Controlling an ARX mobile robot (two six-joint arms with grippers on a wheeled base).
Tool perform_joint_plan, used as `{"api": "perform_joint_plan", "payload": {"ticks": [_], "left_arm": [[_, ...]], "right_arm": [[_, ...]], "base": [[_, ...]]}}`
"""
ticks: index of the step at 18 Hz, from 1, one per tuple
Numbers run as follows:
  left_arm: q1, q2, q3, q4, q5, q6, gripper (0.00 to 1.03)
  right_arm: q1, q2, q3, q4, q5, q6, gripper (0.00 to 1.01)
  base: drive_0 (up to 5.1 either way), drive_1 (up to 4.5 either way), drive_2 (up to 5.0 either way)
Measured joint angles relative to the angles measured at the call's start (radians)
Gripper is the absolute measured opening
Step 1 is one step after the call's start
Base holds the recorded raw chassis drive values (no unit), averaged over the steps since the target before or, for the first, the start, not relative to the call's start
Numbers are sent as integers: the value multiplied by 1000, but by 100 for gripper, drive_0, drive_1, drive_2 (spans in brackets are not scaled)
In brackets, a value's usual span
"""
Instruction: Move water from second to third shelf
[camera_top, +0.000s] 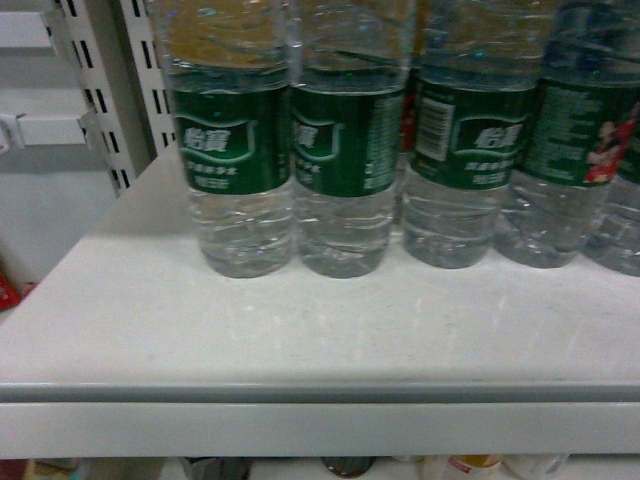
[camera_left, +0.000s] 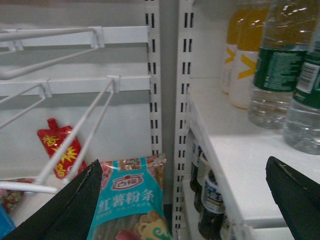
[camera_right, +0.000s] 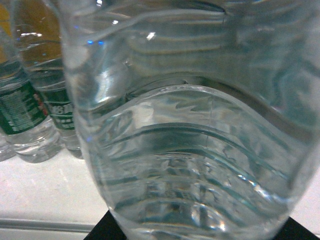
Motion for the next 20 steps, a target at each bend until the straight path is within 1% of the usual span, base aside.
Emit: {"api": "perform_joint_plan", "payload": {"ticks": [2, 4, 6, 8, 20], "left_arm": [[0, 0, 0, 0, 0, 0, 98], [0, 0, 0, 2, -3, 0, 98], [0, 0, 0, 1, -5, 0, 98], [0, 0, 0, -4, -3, 0, 98], [0, 0, 0, 0, 0, 0, 98]], "right_arm": [[0, 0, 0, -3, 0, 0, 39], [0, 0, 0, -8, -1, 0, 39], [2, -1, 0, 8, -23, 0, 39], [-2, 1, 0, -7, 3, 0, 39], [-1, 0, 0, -1, 2, 0, 39]], "base": [[-507, 238, 238], [0, 0, 0], [0, 0, 0], [0, 0, 0], [0, 0, 0]]}}
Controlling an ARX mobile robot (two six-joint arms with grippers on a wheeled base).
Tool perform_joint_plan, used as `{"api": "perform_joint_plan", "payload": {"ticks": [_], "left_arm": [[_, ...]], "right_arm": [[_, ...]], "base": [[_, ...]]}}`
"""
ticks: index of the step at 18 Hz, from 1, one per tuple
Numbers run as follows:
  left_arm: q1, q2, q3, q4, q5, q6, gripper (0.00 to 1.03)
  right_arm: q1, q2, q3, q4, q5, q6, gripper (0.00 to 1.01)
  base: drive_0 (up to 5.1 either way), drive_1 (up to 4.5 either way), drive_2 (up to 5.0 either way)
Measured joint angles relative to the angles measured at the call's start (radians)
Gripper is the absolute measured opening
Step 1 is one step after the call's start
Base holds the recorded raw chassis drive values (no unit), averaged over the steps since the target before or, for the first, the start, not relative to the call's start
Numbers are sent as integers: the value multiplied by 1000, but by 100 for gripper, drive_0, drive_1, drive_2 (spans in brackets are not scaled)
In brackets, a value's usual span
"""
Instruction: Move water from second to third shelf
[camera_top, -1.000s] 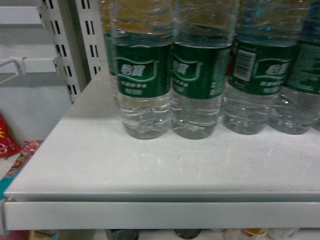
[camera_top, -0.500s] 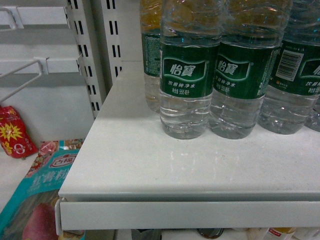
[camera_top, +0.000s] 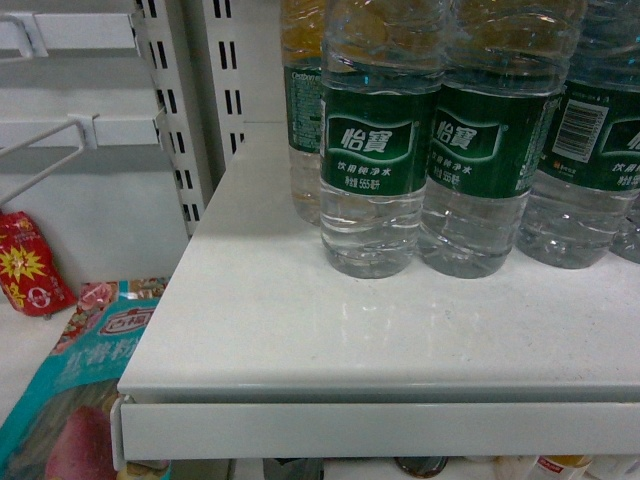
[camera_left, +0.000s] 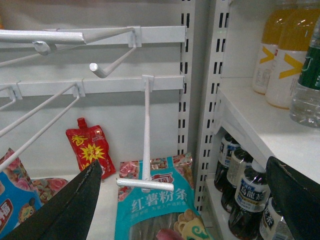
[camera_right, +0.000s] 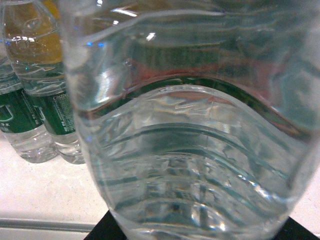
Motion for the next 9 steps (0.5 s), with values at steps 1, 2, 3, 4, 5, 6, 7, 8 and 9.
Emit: {"api": "perform_joint_plan", "payload": {"ticks": [1, 2, 3, 4, 5, 6, 7, 8, 9], "left_arm": [[0, 0, 0, 0, 0, 0, 98], [0, 0, 0, 0, 0, 0, 98], [0, 0, 0, 0, 0, 0, 98], [0, 0, 0, 0, 0, 0, 98], [0, 0, 0, 0, 0, 0, 98], [0, 0, 0, 0, 0, 0, 98], [0, 0, 0, 0, 0, 0, 98], [0, 0, 0, 0, 0, 0, 98], [0, 0, 0, 0, 0, 0, 98]], "right_arm": [[0, 0, 0, 3, -1, 4, 39], [0, 0, -5, 27, -8, 35, 39], [0, 0, -5, 39, -18, 78, 39], [4, -1, 10, 22, -36, 132, 39], [12, 0, 17, 11, -44, 148, 39], [31, 4, 30, -7, -48, 156, 39], [53, 20, 48, -23, -50, 156, 39], [67, 34, 56, -23, -50, 154, 39], [85, 53, 67, -22, -49, 148, 39]], "base": [[0, 0, 0], [0, 0, 0], [0, 0, 0], [0, 0, 0], [0, 0, 0], [0, 0, 0], [0, 0, 0], [0, 0, 0], [0, 0, 0]]}}
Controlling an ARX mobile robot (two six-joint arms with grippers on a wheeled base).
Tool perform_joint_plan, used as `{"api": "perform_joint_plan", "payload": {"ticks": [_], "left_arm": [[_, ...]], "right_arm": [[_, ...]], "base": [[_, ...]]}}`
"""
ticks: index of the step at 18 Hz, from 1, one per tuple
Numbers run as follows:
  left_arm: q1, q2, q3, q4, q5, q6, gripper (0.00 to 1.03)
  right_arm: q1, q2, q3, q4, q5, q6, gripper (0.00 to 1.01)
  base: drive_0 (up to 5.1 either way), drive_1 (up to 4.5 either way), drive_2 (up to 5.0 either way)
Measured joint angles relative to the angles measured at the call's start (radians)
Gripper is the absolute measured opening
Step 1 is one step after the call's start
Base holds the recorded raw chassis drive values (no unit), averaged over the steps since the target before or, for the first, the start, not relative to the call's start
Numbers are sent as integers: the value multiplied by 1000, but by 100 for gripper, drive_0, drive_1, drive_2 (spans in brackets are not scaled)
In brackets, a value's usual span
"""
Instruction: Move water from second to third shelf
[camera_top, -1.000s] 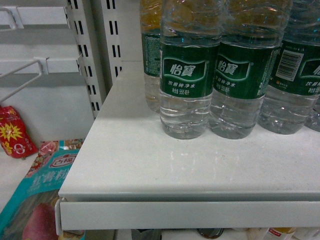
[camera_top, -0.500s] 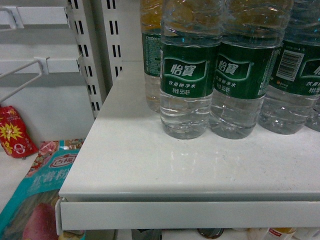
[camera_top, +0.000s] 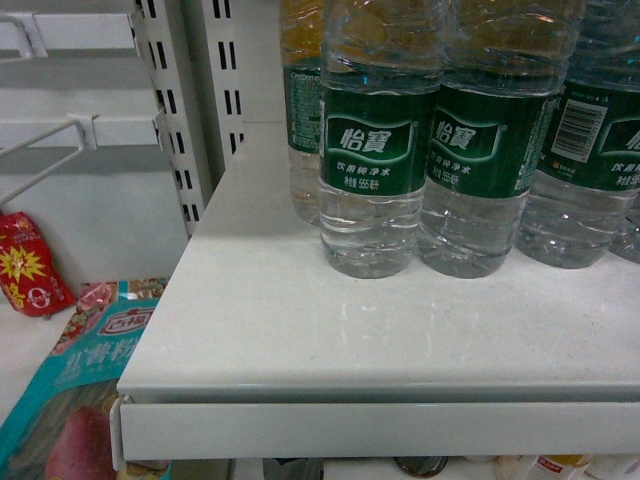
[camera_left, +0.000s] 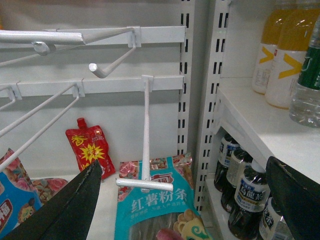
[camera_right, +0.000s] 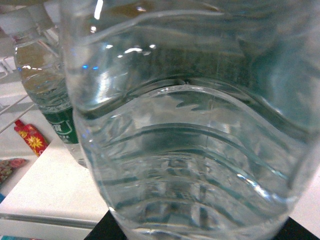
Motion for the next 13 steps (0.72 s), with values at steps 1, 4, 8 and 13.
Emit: {"api": "perform_joint_plan", "payload": {"ticks": [1, 4, 8, 13], "left_arm": [[0, 0, 0, 0, 0, 0, 98], [0, 0, 0, 0, 0, 0, 98], [0, 0, 0, 0, 0, 0, 98], [0, 0, 0, 0, 0, 0, 98]], "right_arm": [[17, 26, 12, 2, 2, -18, 39], [37, 98, 36, 10, 6, -68, 39], [49, 213, 61, 29, 18, -144, 39], [75, 307, 113, 0, 12, -217, 39]], "base": [[0, 0, 0], [0, 0, 0], [0, 0, 0], [0, 0, 0]]}}
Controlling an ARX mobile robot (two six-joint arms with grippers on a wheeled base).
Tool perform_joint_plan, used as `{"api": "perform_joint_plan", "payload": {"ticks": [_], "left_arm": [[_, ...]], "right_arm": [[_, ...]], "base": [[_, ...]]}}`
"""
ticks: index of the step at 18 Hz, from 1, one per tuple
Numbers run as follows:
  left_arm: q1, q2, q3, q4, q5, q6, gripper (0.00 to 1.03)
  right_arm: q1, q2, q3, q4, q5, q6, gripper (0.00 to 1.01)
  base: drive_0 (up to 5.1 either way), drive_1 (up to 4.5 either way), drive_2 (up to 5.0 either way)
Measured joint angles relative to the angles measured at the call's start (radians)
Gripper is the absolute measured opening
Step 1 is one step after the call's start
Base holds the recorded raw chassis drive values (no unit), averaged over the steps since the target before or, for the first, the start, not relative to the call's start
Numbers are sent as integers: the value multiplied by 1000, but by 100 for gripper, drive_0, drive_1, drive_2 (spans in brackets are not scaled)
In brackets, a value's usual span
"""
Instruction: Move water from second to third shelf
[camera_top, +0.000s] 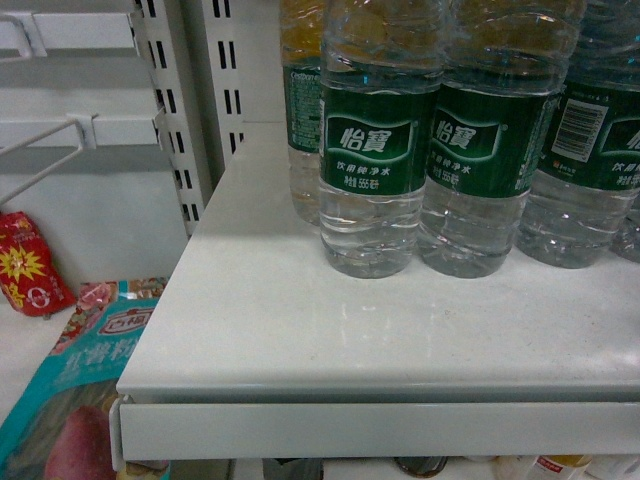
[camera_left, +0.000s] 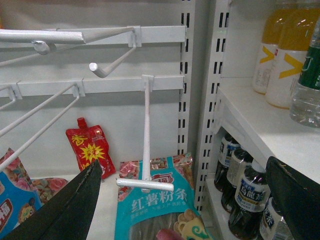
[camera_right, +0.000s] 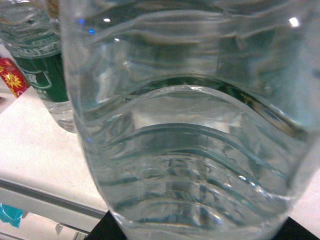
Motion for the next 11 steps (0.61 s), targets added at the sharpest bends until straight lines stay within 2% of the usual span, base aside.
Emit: {"api": "perform_joint_plan", "payload": {"ticks": [3, 5, 11], "left_arm": [[0, 0, 0, 0, 0, 0, 98], [0, 0, 0, 0, 0, 0, 98], [0, 0, 0, 0, 0, 0, 98]], "right_arm": [[27, 79, 46, 16, -5, -29, 39], [53, 170, 60, 74, 17, -27, 39], [95, 239, 67, 153, 46, 10, 39]], "base": [[0, 0, 0], [0, 0, 0], [0, 0, 0]]}}
